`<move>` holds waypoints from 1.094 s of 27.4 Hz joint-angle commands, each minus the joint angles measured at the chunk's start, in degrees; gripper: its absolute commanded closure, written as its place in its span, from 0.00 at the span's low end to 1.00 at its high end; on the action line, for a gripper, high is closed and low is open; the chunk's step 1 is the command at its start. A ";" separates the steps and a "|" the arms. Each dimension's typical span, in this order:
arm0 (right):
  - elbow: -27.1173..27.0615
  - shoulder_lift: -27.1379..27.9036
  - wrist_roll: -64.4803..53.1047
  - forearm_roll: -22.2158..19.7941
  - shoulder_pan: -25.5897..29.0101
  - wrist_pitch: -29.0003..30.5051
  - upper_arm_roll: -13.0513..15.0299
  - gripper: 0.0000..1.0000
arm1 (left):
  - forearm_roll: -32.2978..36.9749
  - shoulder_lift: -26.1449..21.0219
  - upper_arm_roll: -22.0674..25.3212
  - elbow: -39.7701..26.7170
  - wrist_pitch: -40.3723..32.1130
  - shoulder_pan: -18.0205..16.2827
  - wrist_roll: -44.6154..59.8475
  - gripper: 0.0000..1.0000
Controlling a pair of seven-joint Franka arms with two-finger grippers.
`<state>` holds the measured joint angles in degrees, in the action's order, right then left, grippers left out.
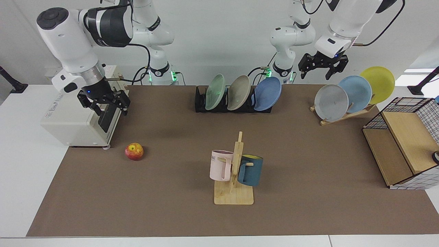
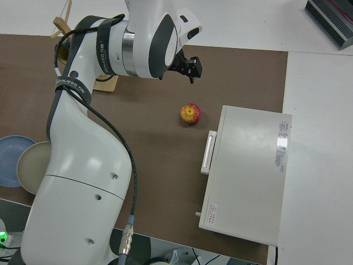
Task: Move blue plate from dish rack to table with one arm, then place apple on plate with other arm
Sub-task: 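Reach the left gripper to the blue plate while the right gripper reaches the apple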
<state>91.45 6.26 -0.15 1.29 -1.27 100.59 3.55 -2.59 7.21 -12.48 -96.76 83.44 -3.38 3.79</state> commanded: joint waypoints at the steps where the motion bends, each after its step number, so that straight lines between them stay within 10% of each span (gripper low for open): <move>1: -1.54 3.31 1.12 0.47 0.30 1.37 -0.12 0.00 | -1.36 5.44 0.00 -11.68 6.81 -0.13 -0.53 0.00; 15: 3.81 5.69 2.44 0.12 0.21 10.32 -0.12 0.00 | -7.15 12.82 -5.45 -36.55 17.89 0.22 -2.28 0.00; 30: 9.70 11.58 2.52 -0.06 -0.67 22.19 -0.12 0.00 | -13.48 14.50 -9.23 -42.90 17.72 0.31 -3.17 0.00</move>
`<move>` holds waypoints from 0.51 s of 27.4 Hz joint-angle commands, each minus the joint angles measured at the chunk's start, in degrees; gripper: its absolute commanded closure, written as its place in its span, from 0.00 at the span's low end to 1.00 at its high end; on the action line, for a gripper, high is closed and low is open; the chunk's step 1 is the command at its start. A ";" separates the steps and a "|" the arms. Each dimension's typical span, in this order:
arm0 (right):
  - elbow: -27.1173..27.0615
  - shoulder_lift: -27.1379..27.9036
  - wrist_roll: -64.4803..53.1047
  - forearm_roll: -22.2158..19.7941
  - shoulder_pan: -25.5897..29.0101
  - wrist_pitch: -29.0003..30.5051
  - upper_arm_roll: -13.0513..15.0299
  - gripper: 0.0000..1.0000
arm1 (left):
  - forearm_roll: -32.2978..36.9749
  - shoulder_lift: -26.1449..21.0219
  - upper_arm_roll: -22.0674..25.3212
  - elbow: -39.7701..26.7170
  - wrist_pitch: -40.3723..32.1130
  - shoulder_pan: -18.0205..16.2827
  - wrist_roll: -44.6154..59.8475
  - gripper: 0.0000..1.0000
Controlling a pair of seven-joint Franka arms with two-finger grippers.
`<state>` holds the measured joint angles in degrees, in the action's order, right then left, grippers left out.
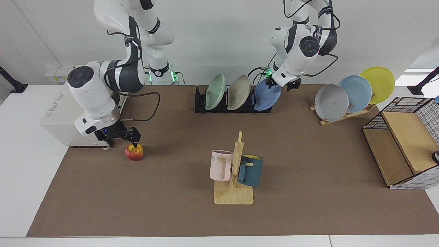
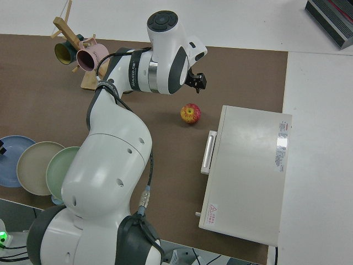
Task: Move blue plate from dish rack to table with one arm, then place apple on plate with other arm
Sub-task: 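Reach the left gripper to the blue plate while the right gripper reaches the apple, then grasp the blue plate rim with the left gripper while the right gripper grasps the apple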
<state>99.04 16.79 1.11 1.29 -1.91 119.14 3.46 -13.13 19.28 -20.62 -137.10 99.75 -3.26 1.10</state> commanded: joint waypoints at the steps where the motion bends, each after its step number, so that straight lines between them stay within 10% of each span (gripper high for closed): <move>1: 2.64 1.23 1.27 -0.14 0.06 4.08 -0.03 0.00 | -3.65 2.61 -1.52 -2.56 1.41 0.18 -0.31 0.00; 8: 4.93 4.48 1.35 -0.14 0.50 7.42 0.06 0.00 | -4.62 3.49 -6.27 -2.38 1.93 0.18 2.85 0.04; 14: 8.27 5.09 1.18 -0.23 0.68 10.76 0.06 0.00 | -4.80 3.49 -7.59 -2.03 2.73 0.10 3.04 0.65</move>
<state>104.47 22.01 1.17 1.29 -1.74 126.83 3.85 -16.98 20.86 -27.93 -137.59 100.79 -3.26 3.85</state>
